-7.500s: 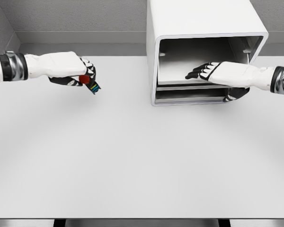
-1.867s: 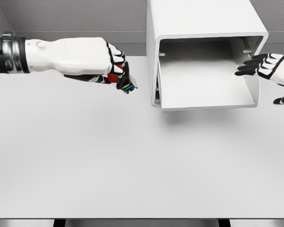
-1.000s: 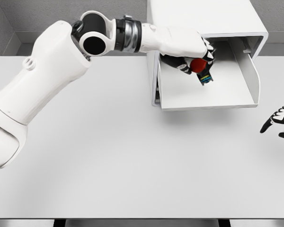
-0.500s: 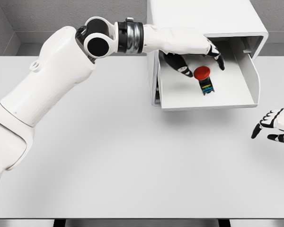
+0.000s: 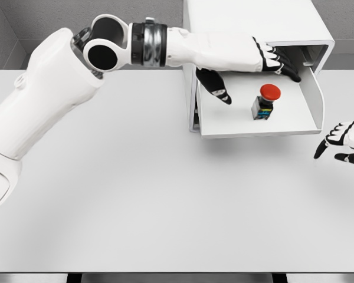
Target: Slide open multi-storey tabletop storage cabinets and put open load switch and slide close multi-storey tabletop storage cabinets
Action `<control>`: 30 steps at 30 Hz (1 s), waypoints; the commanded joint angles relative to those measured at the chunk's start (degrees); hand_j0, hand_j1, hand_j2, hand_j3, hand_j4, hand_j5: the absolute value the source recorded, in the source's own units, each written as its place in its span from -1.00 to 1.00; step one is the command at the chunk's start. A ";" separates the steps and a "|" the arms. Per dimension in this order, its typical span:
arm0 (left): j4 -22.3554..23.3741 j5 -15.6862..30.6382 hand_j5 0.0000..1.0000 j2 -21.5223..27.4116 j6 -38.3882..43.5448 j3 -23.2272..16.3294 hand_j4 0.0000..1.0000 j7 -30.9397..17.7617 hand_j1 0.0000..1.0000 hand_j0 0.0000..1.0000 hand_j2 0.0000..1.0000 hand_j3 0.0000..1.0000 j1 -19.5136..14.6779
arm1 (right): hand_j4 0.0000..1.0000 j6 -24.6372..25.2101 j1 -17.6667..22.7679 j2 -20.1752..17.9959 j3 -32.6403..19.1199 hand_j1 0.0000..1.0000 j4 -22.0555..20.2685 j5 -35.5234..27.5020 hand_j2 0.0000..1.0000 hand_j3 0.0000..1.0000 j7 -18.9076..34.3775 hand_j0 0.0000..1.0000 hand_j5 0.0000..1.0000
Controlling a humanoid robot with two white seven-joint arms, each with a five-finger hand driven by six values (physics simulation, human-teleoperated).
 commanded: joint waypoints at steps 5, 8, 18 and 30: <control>-6.48 7.97 1.00 11.94 0.17 0.68 1.00 0.01 1.00 1.00 1.00 1.00 0.18 | 0.13 0.13 -1.58 -0.06 4.86 0.13 -0.10 -0.22 0.13 0.13 -0.01 0.13 0.13; -5.95 11.49 1.00 22.84 0.17 4.19 1.00 0.01 1.00 1.00 1.00 1.00 5.98 | 0.13 0.13 -3.25 -0.06 6.80 0.13 -0.10 -0.22 0.13 0.13 -0.01 0.13 0.13; -3.23 10.79 1.00 34.27 0.17 6.83 1.00 0.01 1.00 1.00 1.00 1.00 18.72 | 0.13 0.13 -7.30 0.20 10.58 0.13 -0.10 -0.31 0.13 0.13 -0.01 0.13 0.13; -3.32 10.79 1.00 37.35 0.17 8.24 1.00 0.01 1.00 1.00 1.00 1.00 19.51 | 0.13 0.13 -16.00 1.87 19.28 0.13 -0.10 -0.31 0.13 0.13 -0.01 0.13 0.13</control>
